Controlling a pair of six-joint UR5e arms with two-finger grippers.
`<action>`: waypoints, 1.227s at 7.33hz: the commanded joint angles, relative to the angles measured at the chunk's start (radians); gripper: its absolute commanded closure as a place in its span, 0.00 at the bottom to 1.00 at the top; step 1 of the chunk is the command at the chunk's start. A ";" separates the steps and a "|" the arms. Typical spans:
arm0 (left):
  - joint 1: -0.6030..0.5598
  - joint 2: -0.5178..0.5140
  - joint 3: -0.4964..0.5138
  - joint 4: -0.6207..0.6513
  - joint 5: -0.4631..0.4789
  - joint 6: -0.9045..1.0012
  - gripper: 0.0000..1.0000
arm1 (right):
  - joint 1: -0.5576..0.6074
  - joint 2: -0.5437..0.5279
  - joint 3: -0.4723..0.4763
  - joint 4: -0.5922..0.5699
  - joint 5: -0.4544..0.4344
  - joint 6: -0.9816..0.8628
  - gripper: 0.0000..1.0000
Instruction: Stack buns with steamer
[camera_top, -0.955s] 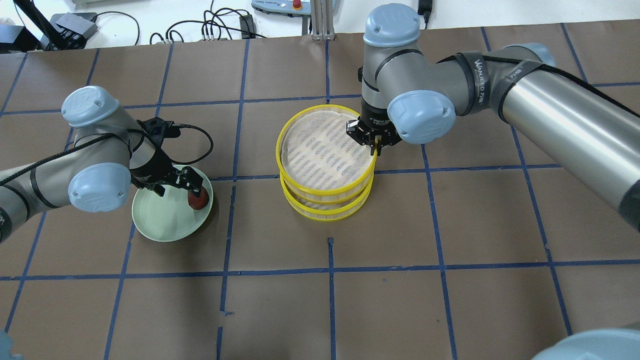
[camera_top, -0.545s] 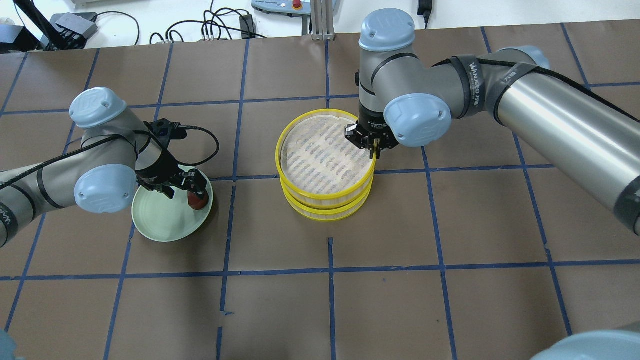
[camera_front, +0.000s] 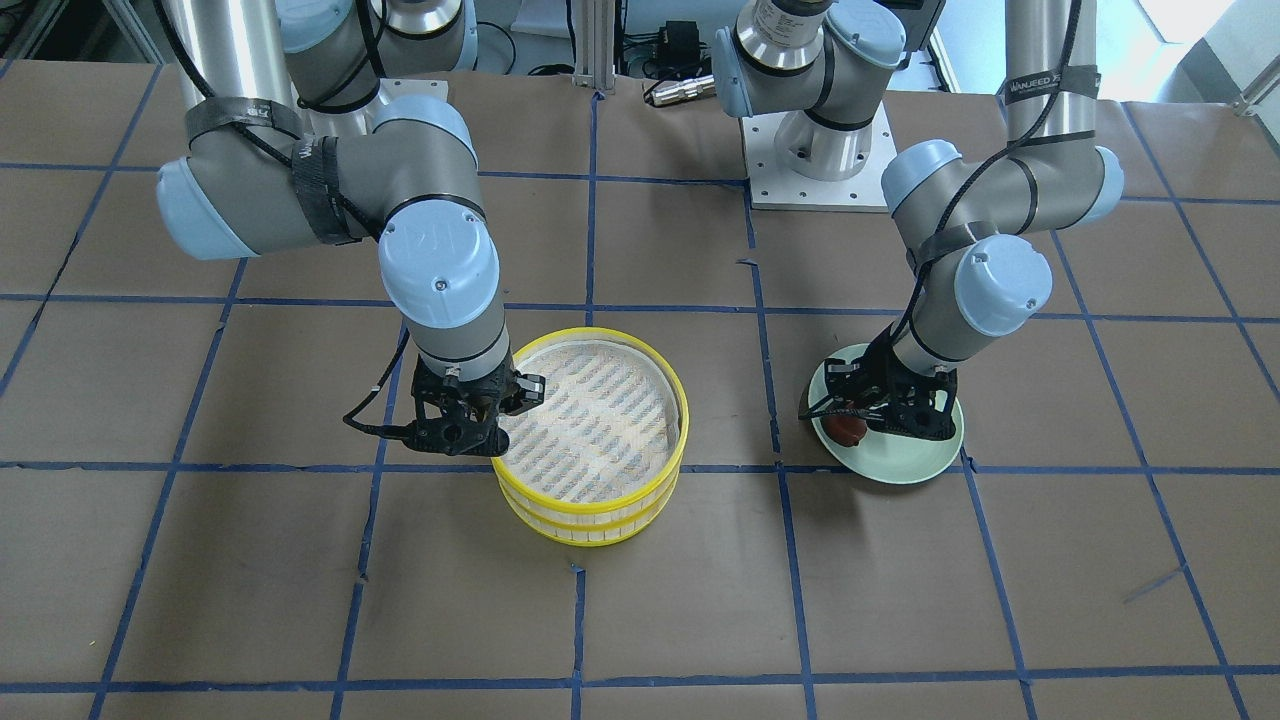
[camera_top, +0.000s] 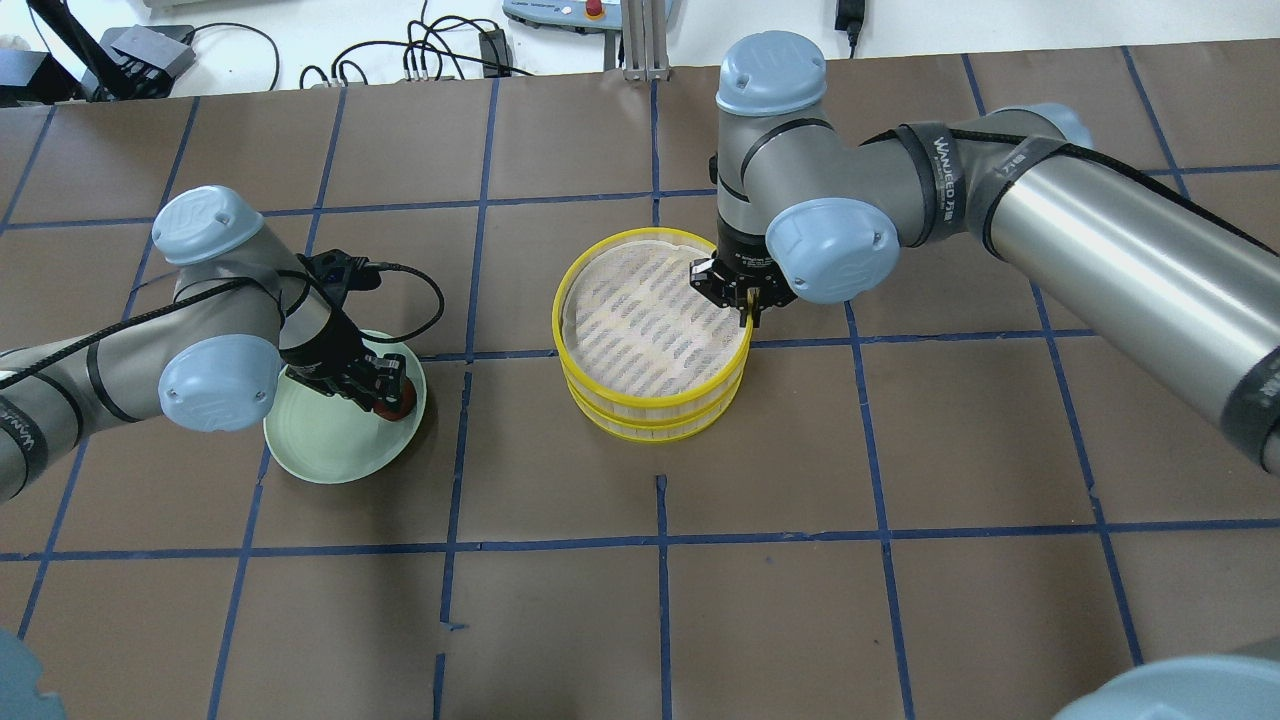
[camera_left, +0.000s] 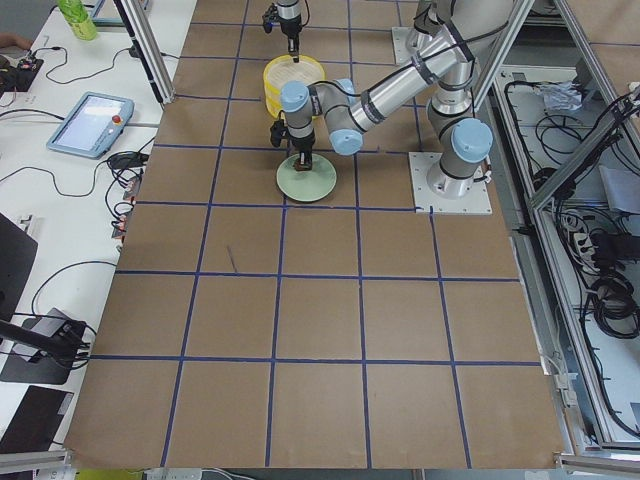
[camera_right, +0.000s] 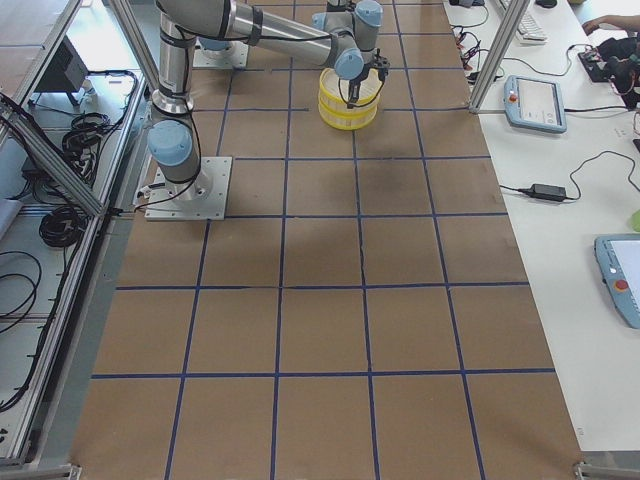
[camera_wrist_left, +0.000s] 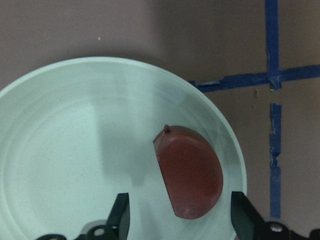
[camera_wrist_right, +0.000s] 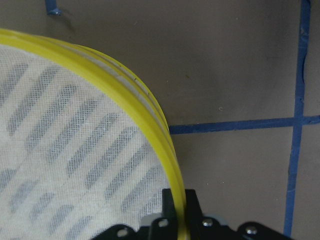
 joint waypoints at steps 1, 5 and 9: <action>-0.018 0.022 0.015 0.008 0.011 -0.026 0.94 | -0.001 -0.002 0.001 0.001 0.000 0.003 0.15; -0.167 0.077 0.121 -0.034 0.018 -0.251 0.98 | -0.114 -0.164 -0.062 0.221 0.014 -0.078 0.00; -0.331 0.145 0.182 -0.058 -0.074 -0.533 0.98 | -0.254 -0.391 -0.076 0.384 0.051 -0.224 0.00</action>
